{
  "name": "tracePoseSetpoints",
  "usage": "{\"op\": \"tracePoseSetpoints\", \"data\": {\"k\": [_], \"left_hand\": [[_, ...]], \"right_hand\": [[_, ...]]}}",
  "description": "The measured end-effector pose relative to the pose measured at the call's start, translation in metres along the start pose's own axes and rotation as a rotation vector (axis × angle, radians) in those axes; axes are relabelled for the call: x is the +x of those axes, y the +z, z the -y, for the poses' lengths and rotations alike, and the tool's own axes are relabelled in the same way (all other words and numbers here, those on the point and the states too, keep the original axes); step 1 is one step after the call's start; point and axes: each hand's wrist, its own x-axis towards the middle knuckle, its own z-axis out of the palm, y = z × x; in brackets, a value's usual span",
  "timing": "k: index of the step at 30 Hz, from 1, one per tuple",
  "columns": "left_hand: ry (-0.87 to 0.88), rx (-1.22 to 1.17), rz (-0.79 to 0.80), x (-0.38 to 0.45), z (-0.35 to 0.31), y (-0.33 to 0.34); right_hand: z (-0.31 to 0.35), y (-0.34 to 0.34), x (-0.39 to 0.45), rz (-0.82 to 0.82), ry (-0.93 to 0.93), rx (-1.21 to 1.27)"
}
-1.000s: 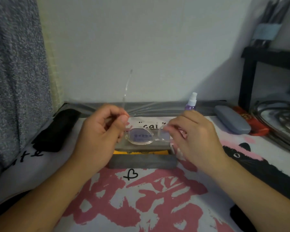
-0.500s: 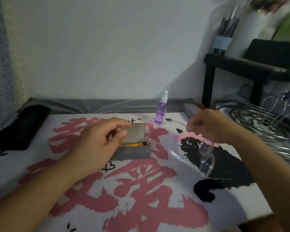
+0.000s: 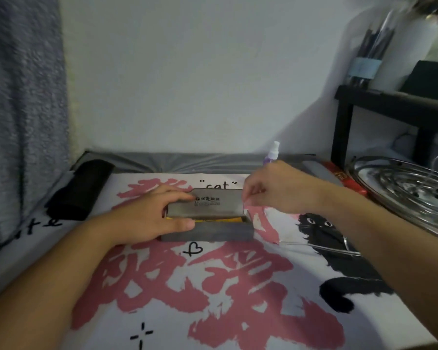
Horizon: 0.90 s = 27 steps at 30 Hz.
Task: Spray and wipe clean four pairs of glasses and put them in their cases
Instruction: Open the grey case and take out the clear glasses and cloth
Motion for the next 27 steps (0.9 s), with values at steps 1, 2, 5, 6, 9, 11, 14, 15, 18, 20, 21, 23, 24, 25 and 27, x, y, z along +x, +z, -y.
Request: {"op": "tracePoseSetpoints", "data": {"k": [1,2,5,6,9,11,14,15,18,20,21,23,24,25,27], "left_hand": [[-0.003,0.004,0.0,0.0,0.0,0.0],[-0.003,0.008,0.002,0.0,0.0,0.001],[-0.013,0.001,0.009,-0.001,0.0,0.001],[-0.016,-0.011,0.014,-0.001,0.0,0.001],[-0.014,-0.007,0.023,0.0,0.001,0.001],[-0.009,0.002,0.025,0.0,0.001,0.001],[0.01,-0.061,-0.07,0.0,-0.001,0.006],[0.028,-0.117,-0.136,0.001,-0.003,0.008],[0.101,-0.223,-0.32,0.002,-0.011,0.012],[0.139,-0.215,-0.393,0.003,-0.016,0.015],[0.153,-0.197,-0.434,0.003,-0.018,0.018],[0.184,-0.096,-0.569,0.002,-0.021,0.022],[0.201,-0.012,-0.663,0.001,-0.022,0.023],[0.22,0.064,-0.759,0.0,-0.025,0.024],[0.234,0.098,-0.909,-0.008,-0.038,0.022]], "right_hand": [[0.011,0.006,0.008,0.103,-0.03,0.015],[0.018,0.009,0.015,0.185,-0.04,0.006],[0.023,0.002,0.033,0.325,-0.044,-0.037],[0.022,-0.001,0.037,0.348,-0.049,-0.056],[0.022,0.005,0.044,0.39,-0.056,-0.101],[0.026,0.015,0.046,0.401,-0.071,-0.165],[0.028,0.022,0.043,0.388,-0.126,-0.219],[0.027,0.021,0.041,0.385,-0.129,-0.201],[0.024,0.022,0.039,0.376,-0.107,-0.143],[0.024,0.026,0.039,0.322,-0.125,-0.138],[0.024,0.028,0.039,0.297,-0.137,-0.147],[0.023,0.03,0.038,0.275,-0.166,-0.147],[0.022,0.028,0.037,0.258,-0.169,-0.129],[0.021,0.022,0.034,0.229,-0.159,-0.097],[0.02,0.004,0.026,0.123,-0.136,-0.009]]}}
